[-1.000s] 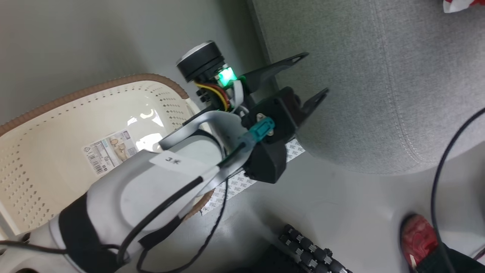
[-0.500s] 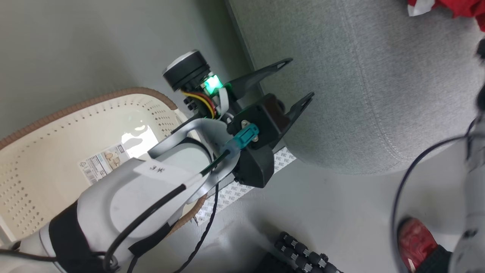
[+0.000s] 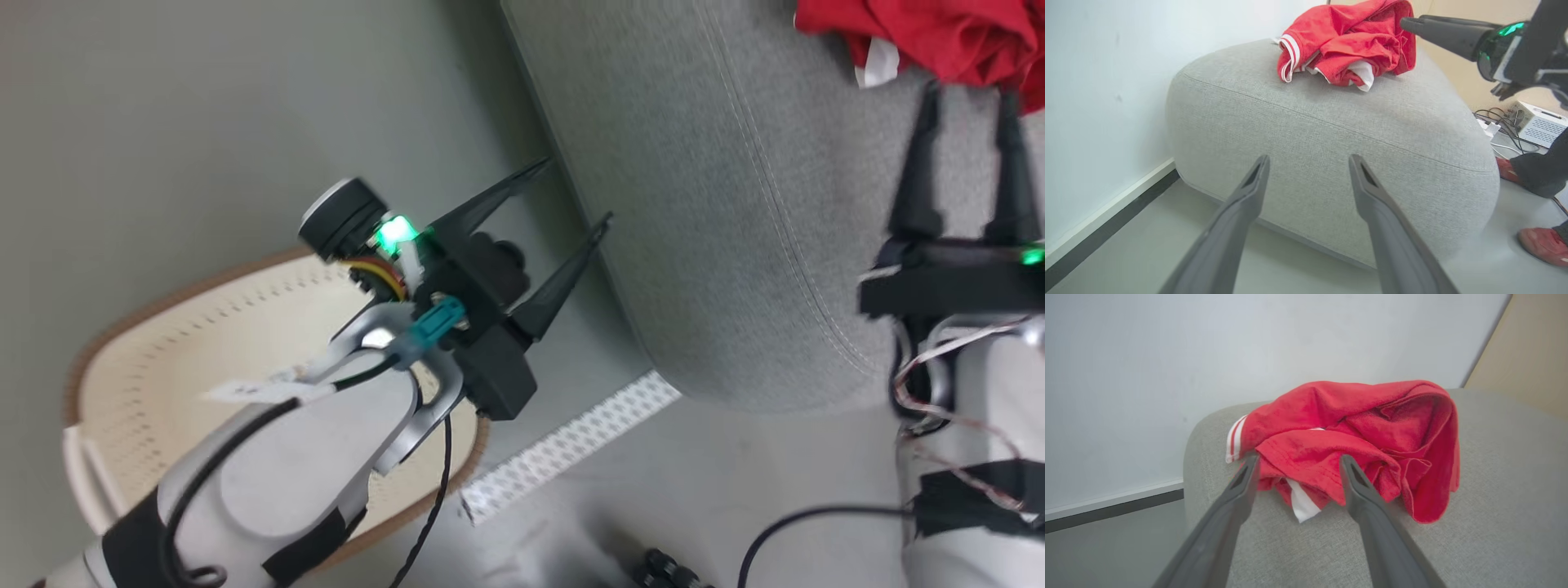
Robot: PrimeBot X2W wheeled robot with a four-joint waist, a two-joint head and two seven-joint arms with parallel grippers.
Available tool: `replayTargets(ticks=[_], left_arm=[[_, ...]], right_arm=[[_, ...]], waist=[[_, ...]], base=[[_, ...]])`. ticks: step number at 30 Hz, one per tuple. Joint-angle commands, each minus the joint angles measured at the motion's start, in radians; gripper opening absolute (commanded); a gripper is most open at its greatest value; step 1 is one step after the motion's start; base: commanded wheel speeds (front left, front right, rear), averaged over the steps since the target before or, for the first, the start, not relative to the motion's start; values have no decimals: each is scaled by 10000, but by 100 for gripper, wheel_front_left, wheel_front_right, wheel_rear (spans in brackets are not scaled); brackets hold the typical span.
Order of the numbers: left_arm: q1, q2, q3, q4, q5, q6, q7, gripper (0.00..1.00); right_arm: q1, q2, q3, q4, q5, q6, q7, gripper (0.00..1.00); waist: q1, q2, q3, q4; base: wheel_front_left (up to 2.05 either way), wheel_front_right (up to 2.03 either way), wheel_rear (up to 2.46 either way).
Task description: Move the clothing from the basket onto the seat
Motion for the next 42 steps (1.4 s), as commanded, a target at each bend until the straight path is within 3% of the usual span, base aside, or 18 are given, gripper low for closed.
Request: replayTargets(ticks=[1, 9, 16, 29, 37, 42], left_arm=[[327, -24, 74, 73, -189, 128, -219, 100], [1645, -133, 782, 538, -948, 890, -1404, 100], [3095, 208, 1667, 630, -1808, 1568, -2042, 100], [6928, 1328, 3614, -246, -2710, 2708, -2476, 100], [9426, 1183, 5399, -1691, -2192, 3355, -2470, 100], [10584, 805, 6554, -2395, -1829, 3168, -2472, 100]], right_arm=[[225, -83, 265, -165, -86, 1, -16, 100], [1060, -1374, 2490, -843, 505, 0, -16, 100], [1633, -2284, 3756, -781, 1324, -2, -16, 100], [3205, -1533, 4400, -338, 1173, -2, -16, 100], [4105, -1292, 4354, -179, 1249, -2, -16, 100], [4547, -1123, 4267, -187, 1280, -2, -16, 100]], waist=[[2, 1, -1009, 881], [2, 1, -2722, 2199], [2, 1, -3971, 3114], [2, 1, -6069, 3881], [2, 1, -7135, 4055], [2, 1, -7522, 4080]], base=[[0, 0, 0], [0, 0, 0], [0, 0, 0], [0, 0, 0], [0, 0, 0], [0, 0, 0]])
